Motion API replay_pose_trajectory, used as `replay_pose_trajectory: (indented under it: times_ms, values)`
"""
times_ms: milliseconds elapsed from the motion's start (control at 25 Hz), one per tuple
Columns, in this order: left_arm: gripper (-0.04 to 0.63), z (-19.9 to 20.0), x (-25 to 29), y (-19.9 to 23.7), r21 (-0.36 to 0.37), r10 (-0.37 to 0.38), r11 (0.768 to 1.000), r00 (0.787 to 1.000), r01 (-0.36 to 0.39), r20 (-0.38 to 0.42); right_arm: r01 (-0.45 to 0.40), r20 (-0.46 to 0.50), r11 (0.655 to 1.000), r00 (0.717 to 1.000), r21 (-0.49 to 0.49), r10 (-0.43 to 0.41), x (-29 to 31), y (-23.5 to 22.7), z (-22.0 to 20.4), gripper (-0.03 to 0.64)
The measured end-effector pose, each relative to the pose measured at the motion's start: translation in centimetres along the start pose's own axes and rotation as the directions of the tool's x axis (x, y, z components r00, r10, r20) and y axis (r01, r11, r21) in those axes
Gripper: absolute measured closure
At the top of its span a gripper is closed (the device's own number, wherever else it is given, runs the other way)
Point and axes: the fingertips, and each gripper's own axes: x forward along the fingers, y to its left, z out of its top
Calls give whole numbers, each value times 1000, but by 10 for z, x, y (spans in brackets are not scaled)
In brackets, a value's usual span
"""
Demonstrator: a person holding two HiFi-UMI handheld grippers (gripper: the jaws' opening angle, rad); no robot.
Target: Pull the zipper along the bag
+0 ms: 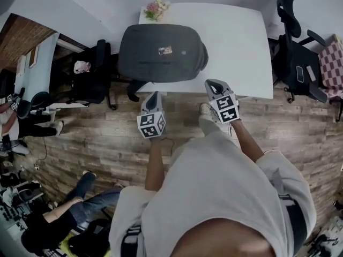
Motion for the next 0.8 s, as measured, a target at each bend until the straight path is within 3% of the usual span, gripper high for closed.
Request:
replay_pose_trajectory:
  times_ms: [440,800]
  values:
    - [571,-4,40,16,-72,167,982,983,-172,-81,-215,-71,975,975,-49,211,73,-32,6,604]
    - [571,-14,54,33,-87,228,967,965,-240,-132,-321,-127,944,942,-76,310,109,-30,3,604]
